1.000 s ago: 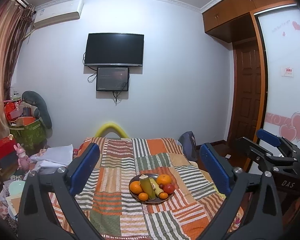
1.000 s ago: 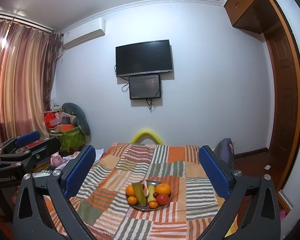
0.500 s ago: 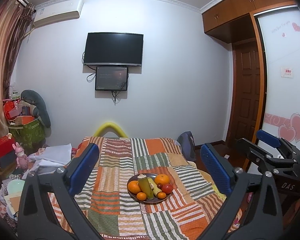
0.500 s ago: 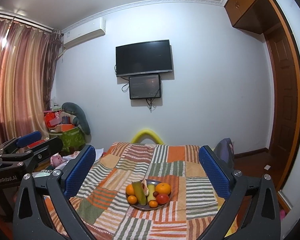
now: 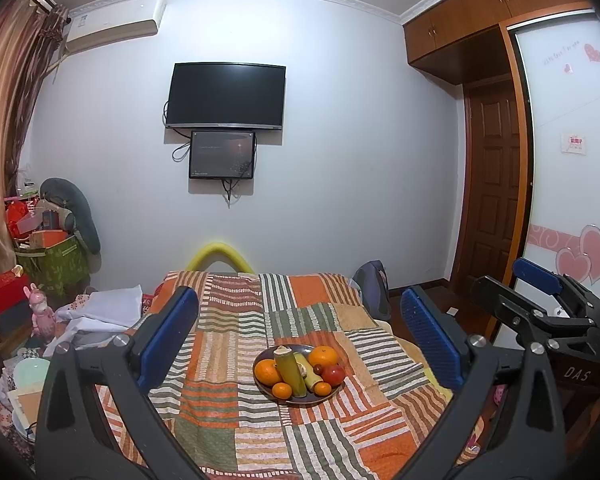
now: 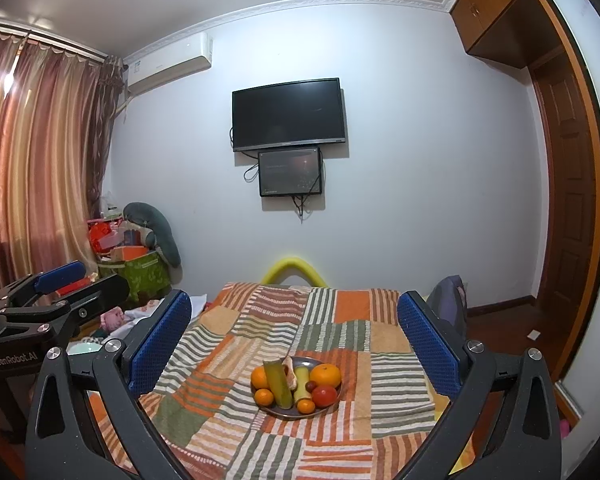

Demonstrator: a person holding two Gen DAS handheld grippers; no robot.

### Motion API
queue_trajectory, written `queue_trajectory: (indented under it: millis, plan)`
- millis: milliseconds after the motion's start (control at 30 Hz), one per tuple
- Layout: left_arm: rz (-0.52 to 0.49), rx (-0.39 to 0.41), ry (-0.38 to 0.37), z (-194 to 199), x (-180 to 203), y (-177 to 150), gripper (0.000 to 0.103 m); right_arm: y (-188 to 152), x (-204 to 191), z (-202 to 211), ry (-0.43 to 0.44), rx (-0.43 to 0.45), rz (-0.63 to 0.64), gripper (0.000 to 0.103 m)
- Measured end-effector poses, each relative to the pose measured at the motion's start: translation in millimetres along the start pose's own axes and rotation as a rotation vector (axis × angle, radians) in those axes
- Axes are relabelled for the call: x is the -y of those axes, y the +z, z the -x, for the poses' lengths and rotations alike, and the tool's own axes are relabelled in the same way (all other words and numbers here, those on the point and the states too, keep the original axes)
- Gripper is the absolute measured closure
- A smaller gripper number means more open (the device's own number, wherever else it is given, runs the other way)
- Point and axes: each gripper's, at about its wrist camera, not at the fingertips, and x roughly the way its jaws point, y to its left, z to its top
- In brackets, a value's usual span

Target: Organize fruits

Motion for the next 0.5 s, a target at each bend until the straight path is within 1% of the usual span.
queue_trajectory:
  millis: [500]
  plan:
    - [-0.013, -0.011, -0.017, -0.1, 0.2, -2.1, 0.000, 0.9, -0.4, 1.0, 0.000, 0.000, 0.003, 0.000]
